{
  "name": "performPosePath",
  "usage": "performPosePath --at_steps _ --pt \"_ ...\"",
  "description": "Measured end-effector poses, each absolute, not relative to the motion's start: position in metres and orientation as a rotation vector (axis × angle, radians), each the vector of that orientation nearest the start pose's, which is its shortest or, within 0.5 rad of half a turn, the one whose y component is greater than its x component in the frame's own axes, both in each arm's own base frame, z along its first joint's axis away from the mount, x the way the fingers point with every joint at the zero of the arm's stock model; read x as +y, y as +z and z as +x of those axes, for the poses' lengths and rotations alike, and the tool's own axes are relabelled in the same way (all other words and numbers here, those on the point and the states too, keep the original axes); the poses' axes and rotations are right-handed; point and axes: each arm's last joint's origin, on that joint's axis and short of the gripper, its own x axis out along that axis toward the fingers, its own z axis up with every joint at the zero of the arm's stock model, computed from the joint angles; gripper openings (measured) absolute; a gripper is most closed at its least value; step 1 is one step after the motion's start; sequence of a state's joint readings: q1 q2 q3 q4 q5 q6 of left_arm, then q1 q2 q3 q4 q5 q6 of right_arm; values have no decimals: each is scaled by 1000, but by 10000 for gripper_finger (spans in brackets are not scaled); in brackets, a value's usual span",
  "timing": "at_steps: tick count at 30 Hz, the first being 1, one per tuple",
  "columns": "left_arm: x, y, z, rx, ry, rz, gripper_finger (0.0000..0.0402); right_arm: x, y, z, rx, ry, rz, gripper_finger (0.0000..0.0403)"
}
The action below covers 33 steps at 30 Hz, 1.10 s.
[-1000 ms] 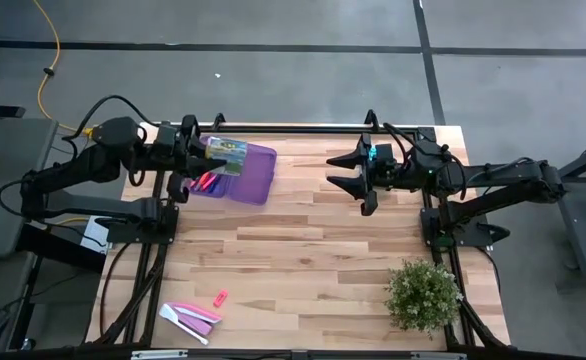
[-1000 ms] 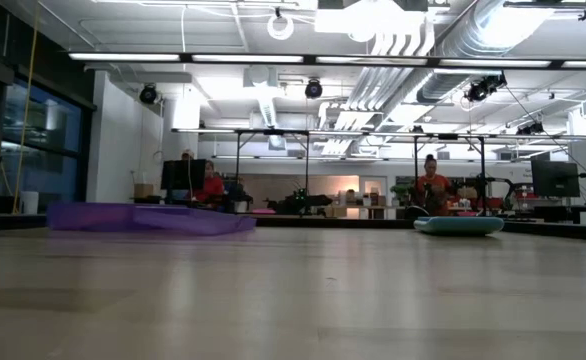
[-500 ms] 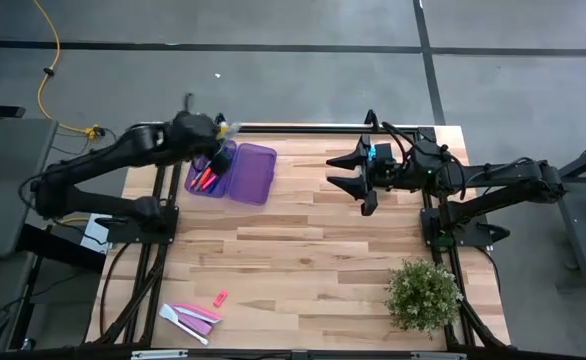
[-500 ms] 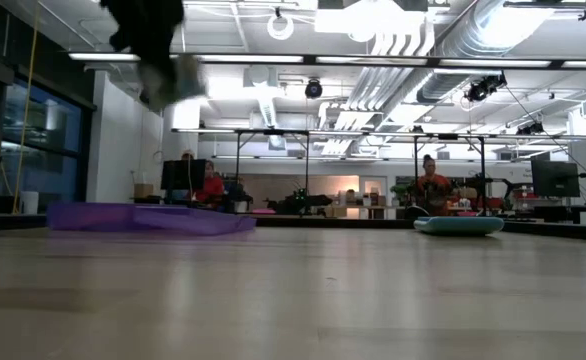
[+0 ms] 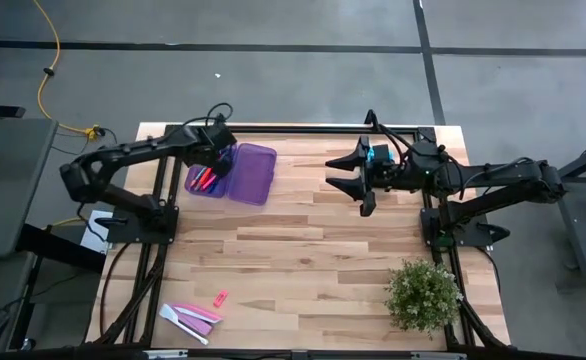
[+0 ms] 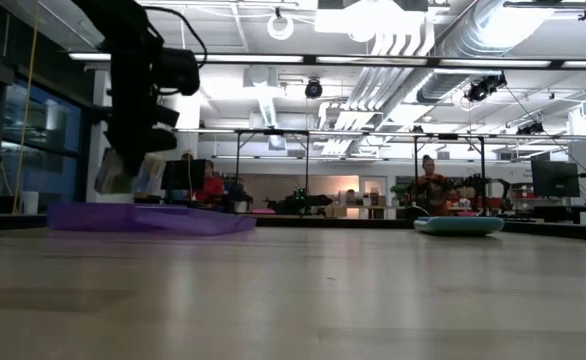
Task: Pack school essentials
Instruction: Put the yellow box of crayons into the purple supply box
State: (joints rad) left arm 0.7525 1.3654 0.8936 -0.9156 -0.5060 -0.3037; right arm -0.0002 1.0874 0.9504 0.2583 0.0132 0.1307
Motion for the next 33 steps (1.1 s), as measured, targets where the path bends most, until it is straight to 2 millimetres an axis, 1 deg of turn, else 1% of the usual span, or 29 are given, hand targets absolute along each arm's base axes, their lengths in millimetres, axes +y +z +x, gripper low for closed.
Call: performPosePath --at_steps 2,4,6,10,14,17,22,26,29,33 --pt "173 208 163 1261 1280 -375 60 -1 374 244 -115 -27 132 193" --pt "181 202 167 1268 1286 -333 60 -2 373 244 -108 -50 133 193" --pt "188 195 168 1320 1273 -319 60 -2 373 244 -101 -55 134 193" --pt "199 176 170 1408 1277 -348 60 -2 372 244 -90 -55 135 193" --pt "202 161 170 1492 1272 -366 60 -2 371 245 -86 -55 147 193" --pt "203 158 171 1490 1289 -379 60 -2 371 245 -84 -54 157 193" --pt "205 160 174 1438 1300 -376 60 -2 370 245 -76 -55 151 193" --pt "205 160 173 1434 1301 -383 66 -2 370 245 -71 -56 151 193" --pt "205 160 174 1434 1287 -397 84 -2 368 245 -59 -56 151 193" --pt "204 160 174 1452 1261 -389 120 -2 367 245 -42 -58 150 193"
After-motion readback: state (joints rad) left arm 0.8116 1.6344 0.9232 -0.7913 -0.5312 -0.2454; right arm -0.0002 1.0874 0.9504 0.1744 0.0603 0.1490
